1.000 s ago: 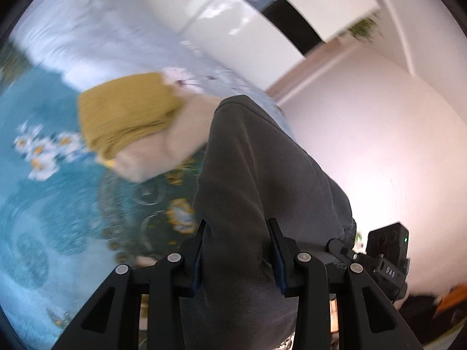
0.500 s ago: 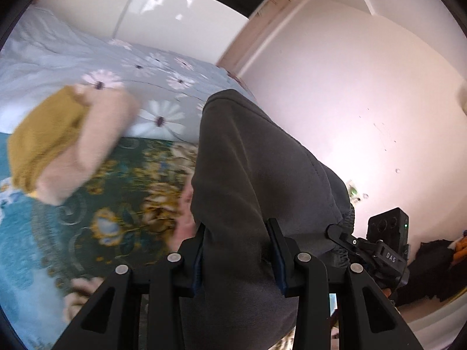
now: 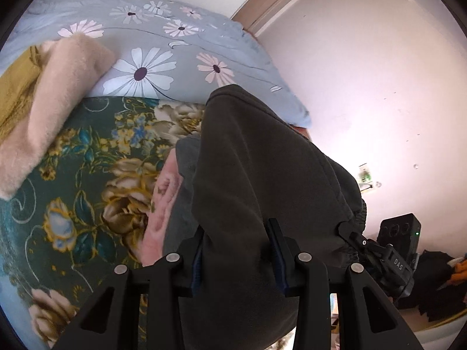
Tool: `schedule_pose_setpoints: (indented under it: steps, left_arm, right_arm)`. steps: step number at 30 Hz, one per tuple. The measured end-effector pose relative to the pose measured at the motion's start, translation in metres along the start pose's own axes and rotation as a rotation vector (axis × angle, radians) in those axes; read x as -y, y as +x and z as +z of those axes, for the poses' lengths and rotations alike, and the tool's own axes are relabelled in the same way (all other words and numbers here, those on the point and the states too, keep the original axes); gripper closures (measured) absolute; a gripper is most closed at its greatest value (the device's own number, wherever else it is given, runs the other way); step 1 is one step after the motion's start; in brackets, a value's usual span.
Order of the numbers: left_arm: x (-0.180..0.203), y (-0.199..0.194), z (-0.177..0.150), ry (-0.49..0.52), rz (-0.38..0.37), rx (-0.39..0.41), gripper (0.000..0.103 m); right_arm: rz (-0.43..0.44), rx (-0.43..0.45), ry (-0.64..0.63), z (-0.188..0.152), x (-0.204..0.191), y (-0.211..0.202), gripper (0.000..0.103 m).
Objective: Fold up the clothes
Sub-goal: 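Carry the bundle with both grippers toward the pink folded garment, then lower the bundle onto the pink garment and open both grippers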
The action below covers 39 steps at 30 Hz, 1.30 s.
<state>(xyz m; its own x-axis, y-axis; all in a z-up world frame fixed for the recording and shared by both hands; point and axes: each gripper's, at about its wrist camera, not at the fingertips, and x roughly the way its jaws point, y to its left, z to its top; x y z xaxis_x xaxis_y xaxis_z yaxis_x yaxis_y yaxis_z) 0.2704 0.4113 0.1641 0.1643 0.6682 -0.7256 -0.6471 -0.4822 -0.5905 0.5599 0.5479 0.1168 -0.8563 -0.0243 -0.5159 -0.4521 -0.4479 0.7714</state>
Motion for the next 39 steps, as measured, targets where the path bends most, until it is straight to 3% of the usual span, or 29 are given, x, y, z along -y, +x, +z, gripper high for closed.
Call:
schedule_pose_setpoints:
  steps: [2, 5, 10, 12, 15, 19, 23, 27, 31, 35, 38, 39]
  left_arm:
    - [-0.003, 0.010, 0.011, -0.007, 0.004, -0.015, 0.059]
    - [-0.009, 0.019, 0.021, -0.015, 0.023, -0.023, 0.046]
    - [-0.043, 0.032, 0.012, -0.077, 0.061, -0.054, 0.045]
    - [-0.054, 0.032, 0.005, -0.107, 0.021, -0.055, 0.045]
    - [-0.060, 0.030, -0.002, -0.122, -0.011, -0.055, 0.045]
    - [-0.052, 0.011, -0.001, -0.081, -0.008, 0.004, 0.045]
    - [-0.029, -0.005, 0.004, 0.005, -0.033, 0.060, 0.045]
    - [-0.002, 0.005, -0.003, 0.113, -0.073, 0.023, 0.045]
    - [-0.008, 0.043, -0.017, 0.098, -0.059, -0.065, 0.045]
    - [-0.019, 0.055, -0.027, 0.058, -0.044, -0.080, 0.045]
    - [-0.022, 0.057, -0.025, 0.041, -0.048, -0.082, 0.045]
    - [-0.022, 0.057, -0.025, 0.037, -0.047, -0.080, 0.045]
  right_arm:
    - [0.002, 0.000, 0.020, 0.008, 0.010, 0.007, 0.049]
    - [-0.003, 0.004, 0.046, 0.017, 0.025, 0.015, 0.049]
    - [-0.088, -0.018, 0.148, 0.018, 0.062, 0.036, 0.049]
    - [-0.071, 0.001, 0.214, 0.014, 0.076, 0.039, 0.049]
    - [-0.073, -0.008, 0.215, 0.015, 0.073, 0.035, 0.047]
    - [-0.131, -0.044, 0.156, 0.028, 0.057, 0.027, 0.043]
    - [-0.252, -0.034, 0.080, 0.037, 0.035, 0.026, 0.043]
    - [-0.262, -0.067, 0.082, 0.038, 0.036, 0.033, 0.042]
    - [-0.203, -0.103, 0.177, 0.027, 0.066, 0.036, 0.039]
    - [-0.115, 0.024, 0.240, 0.024, 0.082, 0.003, 0.038]
    - [-0.208, 0.183, 0.156, 0.033, 0.061, -0.037, 0.037]
    - [-0.215, 0.194, 0.097, 0.036, 0.048, -0.041, 0.037]
